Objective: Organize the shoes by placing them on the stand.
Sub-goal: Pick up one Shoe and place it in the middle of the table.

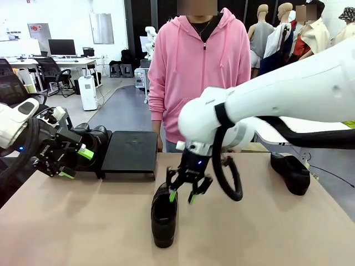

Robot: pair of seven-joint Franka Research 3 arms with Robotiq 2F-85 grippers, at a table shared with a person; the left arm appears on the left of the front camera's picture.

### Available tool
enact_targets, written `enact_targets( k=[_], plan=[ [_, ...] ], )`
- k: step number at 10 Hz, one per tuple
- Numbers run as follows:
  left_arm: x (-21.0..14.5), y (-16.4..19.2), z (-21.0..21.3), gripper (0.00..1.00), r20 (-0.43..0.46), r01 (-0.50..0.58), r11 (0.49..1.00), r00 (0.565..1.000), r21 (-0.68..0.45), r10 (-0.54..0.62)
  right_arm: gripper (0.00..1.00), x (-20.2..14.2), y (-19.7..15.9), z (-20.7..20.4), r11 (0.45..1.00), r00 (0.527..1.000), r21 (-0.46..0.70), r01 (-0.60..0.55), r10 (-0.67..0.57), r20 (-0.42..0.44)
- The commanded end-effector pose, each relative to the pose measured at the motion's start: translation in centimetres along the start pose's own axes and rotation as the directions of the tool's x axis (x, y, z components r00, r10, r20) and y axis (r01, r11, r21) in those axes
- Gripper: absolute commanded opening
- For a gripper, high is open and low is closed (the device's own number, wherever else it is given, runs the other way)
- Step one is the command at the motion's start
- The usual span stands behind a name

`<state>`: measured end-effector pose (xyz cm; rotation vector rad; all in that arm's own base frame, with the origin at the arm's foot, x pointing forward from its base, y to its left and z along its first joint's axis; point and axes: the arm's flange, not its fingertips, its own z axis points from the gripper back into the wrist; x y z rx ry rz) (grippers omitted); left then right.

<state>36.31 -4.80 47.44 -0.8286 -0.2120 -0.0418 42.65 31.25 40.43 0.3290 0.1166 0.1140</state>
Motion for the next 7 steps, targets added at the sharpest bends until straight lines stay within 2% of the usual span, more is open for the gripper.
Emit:
enact_targets(
  k=[1,4,6,7],
  plan=[
    [-0.2,-0.2,0.0,1.0,0.009,-0.013,1.0,1.0,-0.024,0.013,1.0,-4.0,-6.8,7.0,0.999,0.993,0.032,-0.022,0.018,0.114],
    [-0.2,-0.2,0.0,1.0,0.009,-0.013,1.0,1.0,-0.024,0.013,1.0,-8.0,-19.0,14.5,0.981,0.976,0.189,-0.031,-0.011,0.216],
    [-0.2,-0.2,0.0,1.0,0.009,-0.013,1.0,1.0,-0.024,0.013,1.0,-10.5,-26.2,16.8,0.927,0.968,0.366,-0.079,-0.017,0.252],
    [-0.2,-0.2,0.0,1.0,0.009,-0.013,1.0,1.0,-0.024,0.013,1.0,-11.6,-30.6,17.2,0.908,0.966,0.416,-0.055,-0.058,0.253]
  ],
)
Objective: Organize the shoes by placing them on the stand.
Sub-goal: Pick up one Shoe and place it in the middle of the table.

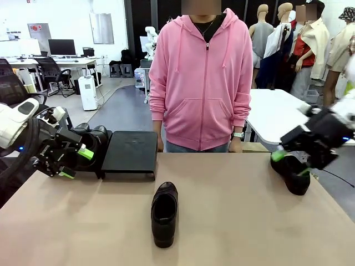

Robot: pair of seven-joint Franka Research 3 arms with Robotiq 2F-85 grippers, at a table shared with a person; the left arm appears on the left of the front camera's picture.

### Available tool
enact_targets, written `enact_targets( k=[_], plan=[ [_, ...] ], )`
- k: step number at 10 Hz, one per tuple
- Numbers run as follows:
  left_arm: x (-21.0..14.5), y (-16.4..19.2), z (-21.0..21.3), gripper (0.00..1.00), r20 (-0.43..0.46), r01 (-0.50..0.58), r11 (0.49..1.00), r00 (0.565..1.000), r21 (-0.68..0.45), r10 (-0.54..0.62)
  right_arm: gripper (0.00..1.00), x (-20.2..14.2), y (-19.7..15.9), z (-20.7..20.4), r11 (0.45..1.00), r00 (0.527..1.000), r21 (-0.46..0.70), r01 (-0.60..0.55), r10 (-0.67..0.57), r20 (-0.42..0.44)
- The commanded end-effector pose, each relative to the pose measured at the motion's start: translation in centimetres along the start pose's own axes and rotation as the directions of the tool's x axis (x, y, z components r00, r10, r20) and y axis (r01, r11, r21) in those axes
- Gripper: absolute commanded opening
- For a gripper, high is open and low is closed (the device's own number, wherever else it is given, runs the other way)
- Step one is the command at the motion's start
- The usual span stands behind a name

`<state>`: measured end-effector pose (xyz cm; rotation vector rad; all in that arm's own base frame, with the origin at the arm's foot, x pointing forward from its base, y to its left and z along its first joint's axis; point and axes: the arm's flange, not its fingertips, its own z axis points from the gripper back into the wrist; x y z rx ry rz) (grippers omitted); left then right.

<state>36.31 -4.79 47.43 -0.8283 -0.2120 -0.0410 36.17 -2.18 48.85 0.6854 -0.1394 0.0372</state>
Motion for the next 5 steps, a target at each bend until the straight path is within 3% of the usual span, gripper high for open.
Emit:
enact_targets(
  k=[1,3,5],
  plan=[
    [-0.2,-0.2,0.0,1.0,0.009,-0.012,1.0,1.0,-0.024,0.012,1.0,-0.8,-5.5,1.5,0.987,0.999,0.158,0.033,-0.031,-0.02],
    [-0.2,-0.2,0.0,1.0,0.009,-0.012,1.0,1.0,-0.024,0.012,1.0,-2.3,-9.0,1.7,0.977,0.995,0.192,0.095,-0.093,-0.021],
    [-0.2,-0.2,0.0,1.0,0.009,-0.012,1.0,1.0,-0.024,0.012,1.0,-2.7,-8.7,2.6,0.984,0.996,0.154,0.088,-0.086,-0.015]
  ],
)
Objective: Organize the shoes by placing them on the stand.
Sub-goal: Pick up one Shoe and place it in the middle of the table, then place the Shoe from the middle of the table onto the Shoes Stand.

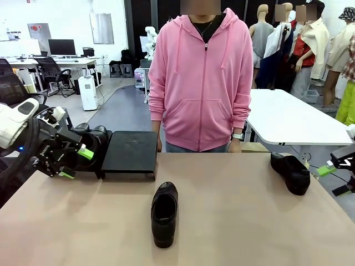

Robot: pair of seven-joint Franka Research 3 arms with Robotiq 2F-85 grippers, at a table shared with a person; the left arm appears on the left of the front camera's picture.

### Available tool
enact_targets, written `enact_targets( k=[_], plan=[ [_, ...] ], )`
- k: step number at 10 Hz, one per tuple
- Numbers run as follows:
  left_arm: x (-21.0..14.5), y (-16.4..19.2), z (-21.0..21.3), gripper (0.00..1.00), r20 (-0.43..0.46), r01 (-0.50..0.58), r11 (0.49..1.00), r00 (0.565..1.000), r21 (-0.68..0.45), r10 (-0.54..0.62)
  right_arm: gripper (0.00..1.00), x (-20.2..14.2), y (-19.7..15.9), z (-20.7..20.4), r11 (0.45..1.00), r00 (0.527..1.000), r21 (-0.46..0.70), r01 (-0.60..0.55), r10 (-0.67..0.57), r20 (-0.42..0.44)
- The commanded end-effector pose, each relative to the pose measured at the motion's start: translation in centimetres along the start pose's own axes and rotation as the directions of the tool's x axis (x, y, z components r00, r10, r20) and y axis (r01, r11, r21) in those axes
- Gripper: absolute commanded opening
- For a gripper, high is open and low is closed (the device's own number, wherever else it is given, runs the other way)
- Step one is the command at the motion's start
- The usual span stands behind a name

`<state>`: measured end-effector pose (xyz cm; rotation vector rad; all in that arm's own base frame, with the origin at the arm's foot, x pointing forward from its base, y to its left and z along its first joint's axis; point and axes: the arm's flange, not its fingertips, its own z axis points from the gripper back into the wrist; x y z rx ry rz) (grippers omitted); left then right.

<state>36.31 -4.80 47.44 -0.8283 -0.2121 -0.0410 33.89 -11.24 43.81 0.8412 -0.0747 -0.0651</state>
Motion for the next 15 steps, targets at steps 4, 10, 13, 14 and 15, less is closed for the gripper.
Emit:
enact_targets(
  k=[4,10,13,14,15],
  plan=[
    [-0.2,-0.2,0.0,1.0,0.009,-0.012,1.0,1.0,-0.024,0.012,1.0,-0.1,1.3,0.3,0.999,0.999,0.006,-0.038,0.037,0.009],
    [-0.2,-0.2,0.0,1.0,0.009,-0.012,1.0,1.0,-0.024,0.012,1.0,-0.1,1.3,0.3,0.999,0.999,0.006,-0.038,0.037,0.009],
    [-1.2,-3.6,-3.1,1.0,-0.008,-0.067,0.98,0.998,0.189,0.069,1.0,-0.1,1.3,0.3,0.999,0.999,0.006,-0.038,0.037,0.009],
    [-1.9,-8.5,-8.3,1.0,0.037,-0.092,0.933,0.996,0.349,0.085,1.0,-0.1,1.3,0.3,0.999,0.999,0.006,-0.038,0.037,0.009],
    [-1.9,-12.6,-12.1,1.0,-0.029,-0.017,0.92,0.999,0.391,0.031,1.0,-0.1,1.3,0.3,0.999,0.999,0.006,-0.038,0.037,0.009]
  ],
)
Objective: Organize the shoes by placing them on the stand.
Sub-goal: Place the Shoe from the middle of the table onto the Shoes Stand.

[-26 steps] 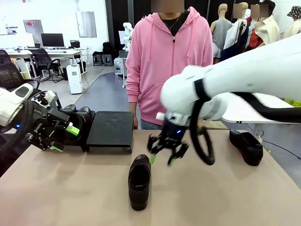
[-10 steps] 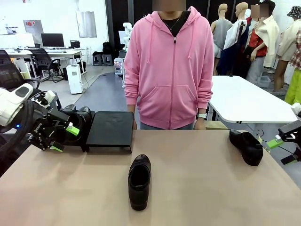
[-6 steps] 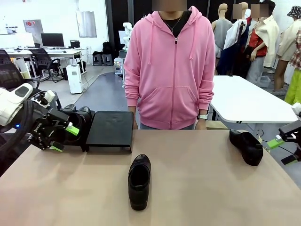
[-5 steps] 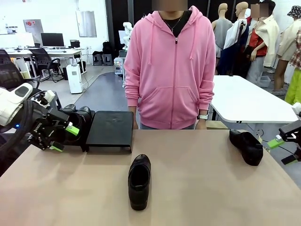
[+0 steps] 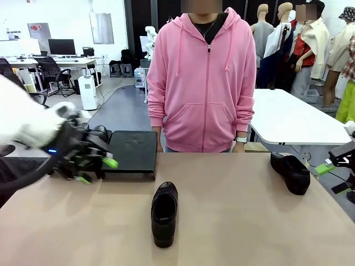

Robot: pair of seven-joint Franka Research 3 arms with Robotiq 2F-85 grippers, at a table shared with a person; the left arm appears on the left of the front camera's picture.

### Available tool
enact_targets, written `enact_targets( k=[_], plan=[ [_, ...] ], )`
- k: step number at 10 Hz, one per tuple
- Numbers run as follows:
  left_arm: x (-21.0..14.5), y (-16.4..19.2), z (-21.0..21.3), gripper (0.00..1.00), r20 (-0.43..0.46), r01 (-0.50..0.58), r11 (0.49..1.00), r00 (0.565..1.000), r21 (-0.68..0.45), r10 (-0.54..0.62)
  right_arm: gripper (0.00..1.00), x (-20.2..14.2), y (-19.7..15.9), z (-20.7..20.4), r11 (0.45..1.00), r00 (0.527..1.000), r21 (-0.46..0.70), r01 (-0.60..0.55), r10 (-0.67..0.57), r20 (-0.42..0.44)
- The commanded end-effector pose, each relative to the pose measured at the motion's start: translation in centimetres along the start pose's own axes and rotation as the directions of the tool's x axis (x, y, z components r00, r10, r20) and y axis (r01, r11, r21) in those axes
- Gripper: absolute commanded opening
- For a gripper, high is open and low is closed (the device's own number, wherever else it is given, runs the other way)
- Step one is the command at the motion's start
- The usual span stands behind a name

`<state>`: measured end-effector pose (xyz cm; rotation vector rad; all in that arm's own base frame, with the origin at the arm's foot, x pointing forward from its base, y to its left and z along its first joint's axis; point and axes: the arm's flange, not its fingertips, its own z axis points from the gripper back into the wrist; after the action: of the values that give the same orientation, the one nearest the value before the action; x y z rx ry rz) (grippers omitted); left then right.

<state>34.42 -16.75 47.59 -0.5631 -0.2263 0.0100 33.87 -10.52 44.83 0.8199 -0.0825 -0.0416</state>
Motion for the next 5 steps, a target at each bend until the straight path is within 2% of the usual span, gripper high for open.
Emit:
enact_targets(
  k=[1,3,4,5],
  plan=[
    [-0.3,-9.7,-6.5,1.0,-0.065,0.019,0.971,0.998,0.24,-0.004,1.0,0.0,0.1,0.1,1.0,1.0,0.027,-0.013,0.012,0.012],
    [0.3,-15.0,-11.8,1.0,-0.108,0.075,0.929,0.993,0.363,-0.038,1.0,0.0,0.1,0.1,1.0,1.0,0.027,-0.013,0.012,0.012],
    [0.8,-17.4,-14.5,1.0,-0.061,0.09,0.892,0.996,0.444,-0.069,1.0,0.0,0.1,0.1,1.0,1.0,0.027,-0.013,0.012,0.012],
    [1.1,-18.6,-15.7,1.0,-0.062,0.113,0.866,0.994,0.487,-0.095,1.0,0.0,0.1,0.1,1.0,1.0,0.027,-0.013,0.012,0.012]
  ],
)
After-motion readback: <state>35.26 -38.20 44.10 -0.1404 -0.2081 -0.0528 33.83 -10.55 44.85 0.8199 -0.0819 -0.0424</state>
